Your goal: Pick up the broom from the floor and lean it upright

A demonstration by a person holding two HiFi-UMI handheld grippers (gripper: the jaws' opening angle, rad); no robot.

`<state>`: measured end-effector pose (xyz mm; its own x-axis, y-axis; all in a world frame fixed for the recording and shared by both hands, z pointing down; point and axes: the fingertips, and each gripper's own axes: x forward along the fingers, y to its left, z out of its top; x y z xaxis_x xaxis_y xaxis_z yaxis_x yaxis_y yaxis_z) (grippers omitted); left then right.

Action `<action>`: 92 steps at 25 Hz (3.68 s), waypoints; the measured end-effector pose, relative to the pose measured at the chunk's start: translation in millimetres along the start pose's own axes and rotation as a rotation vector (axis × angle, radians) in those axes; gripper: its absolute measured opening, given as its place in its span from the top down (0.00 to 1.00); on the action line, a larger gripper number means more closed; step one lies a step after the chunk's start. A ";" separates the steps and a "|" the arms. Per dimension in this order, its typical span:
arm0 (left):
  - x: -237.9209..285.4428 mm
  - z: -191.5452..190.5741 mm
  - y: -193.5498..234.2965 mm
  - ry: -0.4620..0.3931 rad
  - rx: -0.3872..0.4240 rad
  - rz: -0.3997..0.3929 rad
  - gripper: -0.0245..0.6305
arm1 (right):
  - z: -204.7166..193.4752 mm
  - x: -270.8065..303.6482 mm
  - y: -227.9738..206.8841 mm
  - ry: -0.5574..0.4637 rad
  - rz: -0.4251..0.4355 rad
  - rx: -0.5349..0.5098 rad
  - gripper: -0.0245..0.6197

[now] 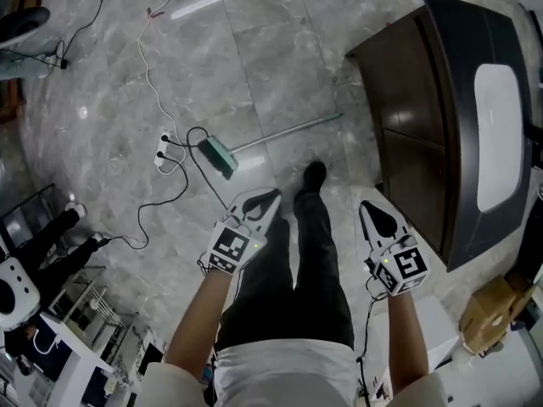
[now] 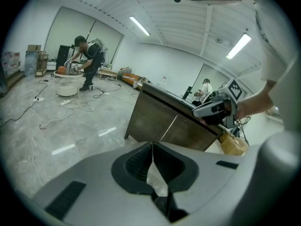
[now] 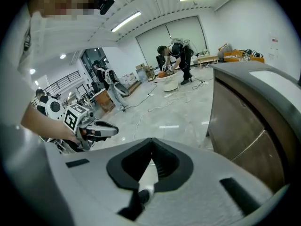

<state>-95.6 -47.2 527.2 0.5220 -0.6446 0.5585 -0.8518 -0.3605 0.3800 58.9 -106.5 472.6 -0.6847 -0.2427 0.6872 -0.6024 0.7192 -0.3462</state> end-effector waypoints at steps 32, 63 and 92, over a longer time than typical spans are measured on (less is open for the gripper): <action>300.8 -321.9 213.0 0.188 0.161 -0.112 0.94 | -228.1 320.8 -214.9 0.030 0.089 -0.018 0.96; 439.8 -526.9 264.6 0.437 0.435 -0.254 0.73 | -351.9 435.2 -259.7 0.016 0.141 -0.040 0.96; 400.3 -342.1 288.5 0.158 0.411 -0.169 0.84 | -244.1 393.3 -244.1 -0.089 0.127 -0.187 0.96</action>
<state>-117.4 -178.6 1112.6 0.6277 -0.4548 0.6318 -0.6844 -0.7091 0.1695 36.8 -218.6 983.3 -0.7885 -0.1925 0.5841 -0.4279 0.8539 -0.2962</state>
